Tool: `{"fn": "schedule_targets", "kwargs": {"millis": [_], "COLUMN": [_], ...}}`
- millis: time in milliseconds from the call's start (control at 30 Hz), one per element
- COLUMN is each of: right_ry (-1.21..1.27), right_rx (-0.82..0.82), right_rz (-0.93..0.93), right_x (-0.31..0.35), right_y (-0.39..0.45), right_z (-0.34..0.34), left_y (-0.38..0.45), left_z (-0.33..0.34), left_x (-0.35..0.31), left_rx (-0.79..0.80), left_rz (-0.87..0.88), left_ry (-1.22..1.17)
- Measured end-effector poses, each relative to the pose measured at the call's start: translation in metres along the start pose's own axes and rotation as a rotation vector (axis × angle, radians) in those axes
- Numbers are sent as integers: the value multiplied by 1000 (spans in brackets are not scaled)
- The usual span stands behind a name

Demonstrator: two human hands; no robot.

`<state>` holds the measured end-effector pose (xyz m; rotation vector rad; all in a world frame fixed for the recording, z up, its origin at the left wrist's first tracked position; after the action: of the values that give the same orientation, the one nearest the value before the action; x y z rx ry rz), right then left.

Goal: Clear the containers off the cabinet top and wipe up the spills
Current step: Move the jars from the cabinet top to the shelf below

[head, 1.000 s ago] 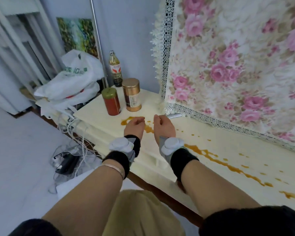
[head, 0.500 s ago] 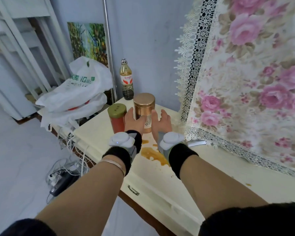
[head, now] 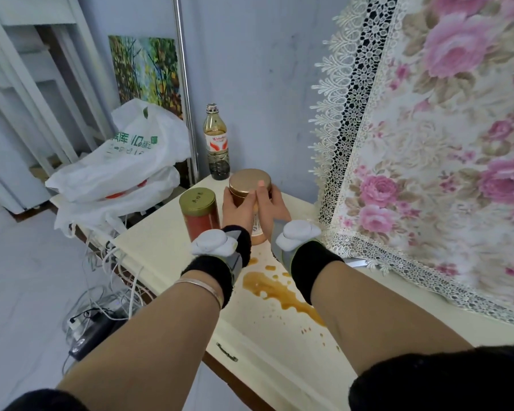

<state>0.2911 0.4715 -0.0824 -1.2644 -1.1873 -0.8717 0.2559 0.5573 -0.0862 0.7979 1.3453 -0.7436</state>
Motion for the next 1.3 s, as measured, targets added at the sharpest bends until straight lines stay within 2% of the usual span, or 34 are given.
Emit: {"fn": "schedule_targets", "kwargs": {"millis": [100,400,600,967,1167,1300], "right_ry": [-24,-8,31,49,79,14], "right_rx": [-9,-86,-202,-409,-586,-690], "right_rz": [-39,-5,43,171,211,257], "right_x": [8,16,5,-38,-64,-79], "right_y": [-14,-81,-157,-270,-334,-376], "right_z": [-9,-56,-111,-211,-286,-331], "left_y": [-9,-75,-142,-268,-328,-379], "left_z": [-1,12,25,77,122,149], "left_x": [-9,-47,-51,-52,-32,-42], "left_rx": [14,79,116,278,424,540], "left_rz": [27,42,-79,-150,-176,-160], "left_ry": [-2,-6,-3,-5,38,72]}}
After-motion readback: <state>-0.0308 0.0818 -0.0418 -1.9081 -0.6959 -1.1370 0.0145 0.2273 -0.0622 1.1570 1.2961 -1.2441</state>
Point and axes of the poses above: each hand's wrist, its own y-axis towards the middle knuckle, its own z-axis out of the palm, x = y × z, the point moved 6 cm from there along y, towards the middle knuckle, and after that the axes turned 13 degrees about z, right-handed, at the moved point
